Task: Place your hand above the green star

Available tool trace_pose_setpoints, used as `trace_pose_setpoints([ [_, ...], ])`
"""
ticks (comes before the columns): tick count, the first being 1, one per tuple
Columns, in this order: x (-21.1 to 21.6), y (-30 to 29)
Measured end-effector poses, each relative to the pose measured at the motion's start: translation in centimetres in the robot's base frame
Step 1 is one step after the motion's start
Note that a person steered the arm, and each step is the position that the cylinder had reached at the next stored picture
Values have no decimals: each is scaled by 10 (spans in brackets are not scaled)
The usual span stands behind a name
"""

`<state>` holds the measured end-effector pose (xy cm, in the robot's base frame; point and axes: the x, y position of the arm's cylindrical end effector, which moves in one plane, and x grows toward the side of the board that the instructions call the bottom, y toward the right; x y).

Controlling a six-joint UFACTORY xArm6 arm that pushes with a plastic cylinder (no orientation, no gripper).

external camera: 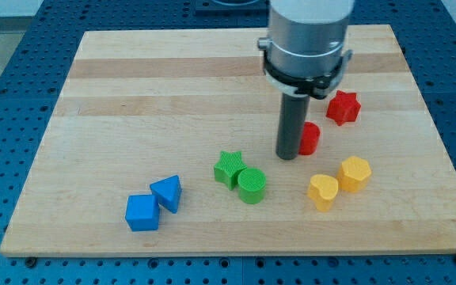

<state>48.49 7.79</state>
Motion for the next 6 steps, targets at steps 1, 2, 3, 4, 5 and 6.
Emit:
trace_pose_setpoints([
  [1,-7,21],
  [2,-13,34],
  [3,-13,35],
  [4,-12,28],
  [5,-6,-18],
  [6,-1,-65],
])
